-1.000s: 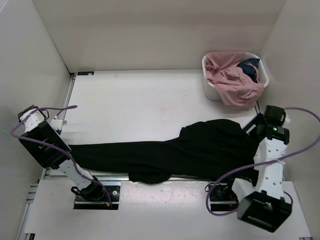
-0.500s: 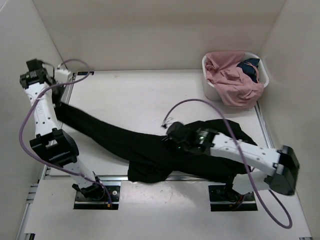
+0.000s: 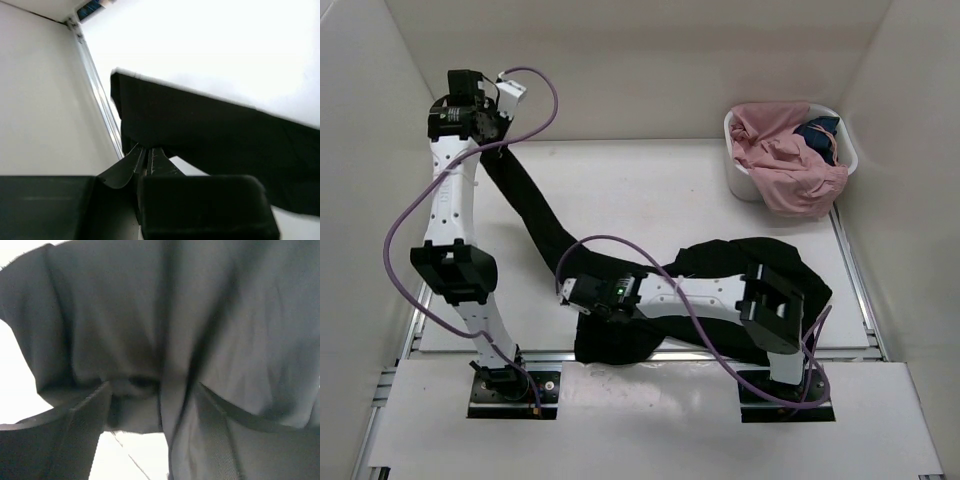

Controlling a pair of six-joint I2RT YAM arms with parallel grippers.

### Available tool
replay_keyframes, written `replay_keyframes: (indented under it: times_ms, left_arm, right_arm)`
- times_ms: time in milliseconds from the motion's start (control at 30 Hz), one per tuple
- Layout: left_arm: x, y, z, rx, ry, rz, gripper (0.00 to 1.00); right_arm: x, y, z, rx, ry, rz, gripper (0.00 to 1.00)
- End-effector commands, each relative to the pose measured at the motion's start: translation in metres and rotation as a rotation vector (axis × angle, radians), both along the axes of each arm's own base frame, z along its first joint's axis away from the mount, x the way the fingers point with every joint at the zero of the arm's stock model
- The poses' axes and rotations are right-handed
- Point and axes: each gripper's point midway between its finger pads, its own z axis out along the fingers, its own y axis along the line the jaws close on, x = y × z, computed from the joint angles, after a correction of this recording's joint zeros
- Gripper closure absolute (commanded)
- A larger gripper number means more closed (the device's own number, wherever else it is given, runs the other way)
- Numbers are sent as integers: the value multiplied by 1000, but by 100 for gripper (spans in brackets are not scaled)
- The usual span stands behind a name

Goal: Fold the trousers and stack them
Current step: Flatten the trousers out

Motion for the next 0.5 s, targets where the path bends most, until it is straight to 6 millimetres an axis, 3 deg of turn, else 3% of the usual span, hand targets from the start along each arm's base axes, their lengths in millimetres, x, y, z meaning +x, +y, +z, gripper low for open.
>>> replay_keyframes:
  times_ms: [0, 33, 133, 200, 333, 400, 467]
  left_arm:
    - [25, 6, 41, 9, -169, 96, 86]
    - [31, 3, 46, 13, -201, 93, 86]
    - [41, 9, 40, 23, -220, 139, 86]
    - [54, 11, 31, 21, -229, 156, 86]
    - [63, 11, 20, 5, -214, 170, 86]
    - [64, 5, 20, 4, -214, 159, 86]
    - [61, 5, 26, -4, -228, 165, 86]
  right_arm:
    - [-4, 34, 10, 46, -3, 156, 24]
    - [-8, 40, 5, 35, -1, 200, 24]
    - [-7, 57, 11, 53, -1, 248, 21]
    - [-16, 61, 15, 55, 26, 280, 21]
    - [-26, 63, 1, 74, 84, 278, 20]
    - [-32, 57, -35, -2, 138, 268, 18]
    - [-39, 58, -50, -27, 194, 239, 18]
